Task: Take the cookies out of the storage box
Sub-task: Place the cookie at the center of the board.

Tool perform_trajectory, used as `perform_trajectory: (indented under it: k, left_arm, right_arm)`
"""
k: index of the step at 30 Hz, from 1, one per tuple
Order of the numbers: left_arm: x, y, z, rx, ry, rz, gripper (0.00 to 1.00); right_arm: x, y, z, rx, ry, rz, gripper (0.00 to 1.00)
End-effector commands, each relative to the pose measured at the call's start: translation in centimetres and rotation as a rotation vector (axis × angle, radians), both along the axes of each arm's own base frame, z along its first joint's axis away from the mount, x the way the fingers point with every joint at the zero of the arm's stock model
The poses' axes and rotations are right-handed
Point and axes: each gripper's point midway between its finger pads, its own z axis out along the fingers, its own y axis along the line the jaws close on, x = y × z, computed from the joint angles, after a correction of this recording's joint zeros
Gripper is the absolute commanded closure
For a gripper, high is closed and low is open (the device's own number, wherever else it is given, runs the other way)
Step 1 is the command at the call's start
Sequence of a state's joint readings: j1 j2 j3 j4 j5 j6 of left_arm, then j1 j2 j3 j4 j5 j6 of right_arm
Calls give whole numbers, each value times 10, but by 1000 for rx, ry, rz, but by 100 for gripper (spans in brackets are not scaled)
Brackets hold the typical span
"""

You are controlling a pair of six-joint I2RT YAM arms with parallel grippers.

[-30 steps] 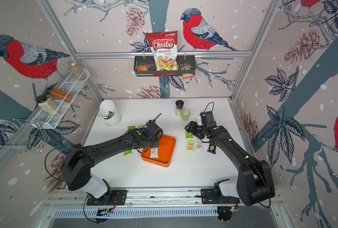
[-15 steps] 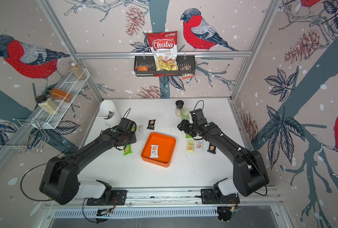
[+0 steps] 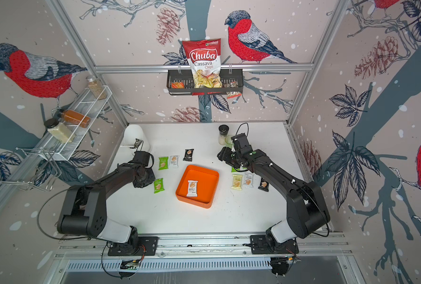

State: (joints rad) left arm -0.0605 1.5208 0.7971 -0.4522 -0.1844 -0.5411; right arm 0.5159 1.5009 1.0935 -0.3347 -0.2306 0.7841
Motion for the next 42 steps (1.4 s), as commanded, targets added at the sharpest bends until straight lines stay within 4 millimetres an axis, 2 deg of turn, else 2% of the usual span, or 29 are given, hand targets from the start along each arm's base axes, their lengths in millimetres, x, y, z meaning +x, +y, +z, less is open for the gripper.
perform_trajectory:
  k: [1,8,13,17,23,28,35,42]
  left_arm:
    - [9,5,-1,11,-18,-11,57]
    - [12,4,-5,9,-7,-25,53]
    - [11,4,-8,8,1,-19,37]
    - [8,5,-6,10,-1,-13,29]
    - [2,-7,5,-54,-41,-31,28]
    - [-9,-30,23,-144,-96,-65,28]
    - [-20,-91,61,-292,-212,-166,28]
    - [-31,-137,82,-343,-254,-234,28]
  right_arm:
    - [3,-4,4,-14,-16,-26,33]
    - [-2,-10,2,-17,-16,-46,33]
    - [-4,-14,2,-25,-26,-56,33]
    - [-7,-18,2,-30,-28,-59,33]
    - [-10,-23,-1,-31,-25,-58,33]
    - [-12,-30,-6,-28,-20,-56,33]
    - [-12,-36,-9,-18,-15,-46,33]
    - [-12,-41,-11,-17,-8,-31,33]
